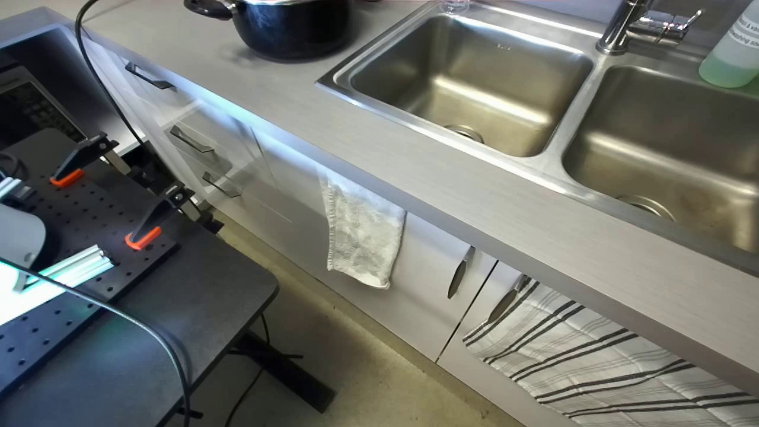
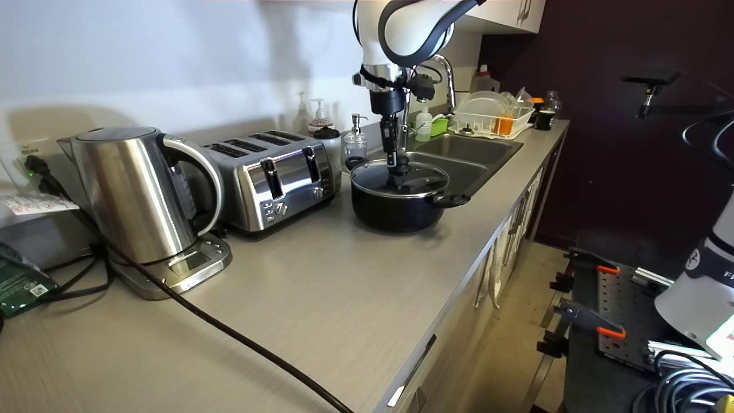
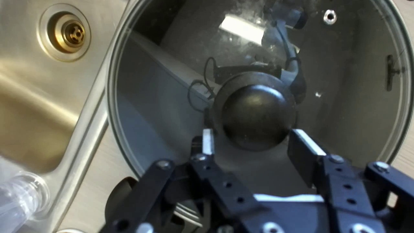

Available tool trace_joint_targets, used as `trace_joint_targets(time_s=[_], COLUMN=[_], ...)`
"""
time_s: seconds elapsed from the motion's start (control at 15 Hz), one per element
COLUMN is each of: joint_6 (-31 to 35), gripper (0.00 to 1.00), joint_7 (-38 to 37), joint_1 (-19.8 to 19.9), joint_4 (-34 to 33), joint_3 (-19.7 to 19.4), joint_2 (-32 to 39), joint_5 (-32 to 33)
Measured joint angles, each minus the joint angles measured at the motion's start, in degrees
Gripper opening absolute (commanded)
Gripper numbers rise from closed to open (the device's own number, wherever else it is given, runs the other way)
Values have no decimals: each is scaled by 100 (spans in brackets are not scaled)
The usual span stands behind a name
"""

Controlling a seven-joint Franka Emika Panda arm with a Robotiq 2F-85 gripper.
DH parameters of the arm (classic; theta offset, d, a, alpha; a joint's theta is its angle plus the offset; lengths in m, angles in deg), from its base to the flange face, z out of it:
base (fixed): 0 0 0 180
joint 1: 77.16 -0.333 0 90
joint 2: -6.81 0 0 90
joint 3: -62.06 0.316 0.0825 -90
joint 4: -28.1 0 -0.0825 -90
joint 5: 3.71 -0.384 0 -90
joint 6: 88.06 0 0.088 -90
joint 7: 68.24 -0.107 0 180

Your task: Put the glass lid on the black pot

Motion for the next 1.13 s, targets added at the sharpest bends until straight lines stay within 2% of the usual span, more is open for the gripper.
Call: trace_joint_targets(time_s=[0.07, 0.13, 0.53, 1.13], joint_6=[157, 308, 1075, 1820], gripper=[99, 100, 100, 100], joint_7=[0, 0, 26, 64], joint_1=[4, 7, -18, -361], joint_4=[80, 189, 1189, 3227], joint_3=[5, 14, 176, 423], joint_2=[-81, -190, -1116, -2581], joint_5=[-7, -15, -21, -19])
